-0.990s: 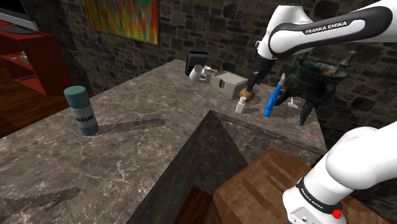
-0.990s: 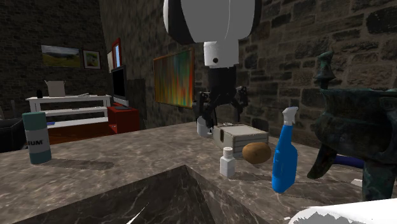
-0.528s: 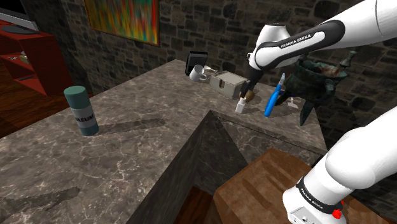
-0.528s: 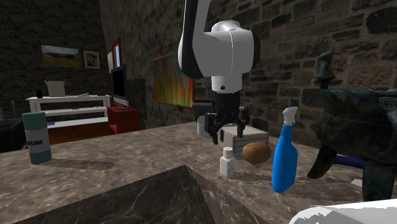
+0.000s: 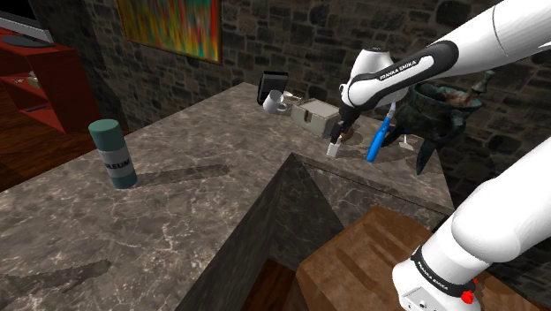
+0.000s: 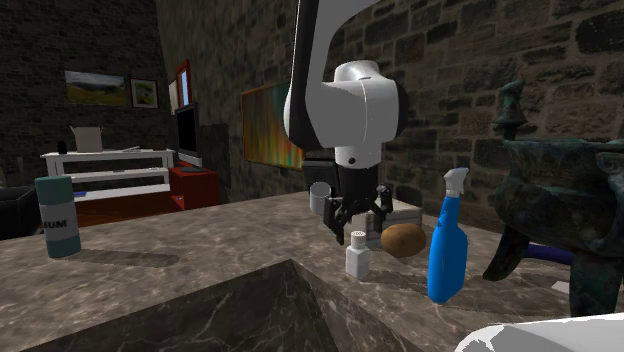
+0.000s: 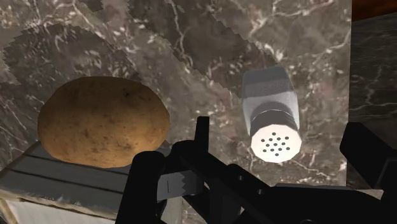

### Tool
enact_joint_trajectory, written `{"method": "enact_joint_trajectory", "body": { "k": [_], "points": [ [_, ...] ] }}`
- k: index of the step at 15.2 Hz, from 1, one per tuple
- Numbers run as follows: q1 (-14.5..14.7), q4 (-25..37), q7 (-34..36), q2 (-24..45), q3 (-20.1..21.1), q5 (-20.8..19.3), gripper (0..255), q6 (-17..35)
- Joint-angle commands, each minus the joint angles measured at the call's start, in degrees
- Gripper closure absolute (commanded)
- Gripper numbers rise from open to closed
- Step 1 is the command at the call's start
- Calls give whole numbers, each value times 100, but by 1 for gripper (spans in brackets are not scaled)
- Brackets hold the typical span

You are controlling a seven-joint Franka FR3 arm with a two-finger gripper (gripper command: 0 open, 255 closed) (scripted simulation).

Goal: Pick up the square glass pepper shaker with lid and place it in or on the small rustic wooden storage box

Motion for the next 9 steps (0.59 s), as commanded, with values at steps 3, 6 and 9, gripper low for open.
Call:
{"method": "enact_joint_trajectory", "body": {
  "k": [3, 6, 9],
  "points": [
    [1, -14, 6, 14, 1, -1, 0, 31],
    [1, -14, 5, 13, 1, -1, 0, 29],
    [1, -14, 5, 13, 1, -1, 255, 29]
  ]
}}
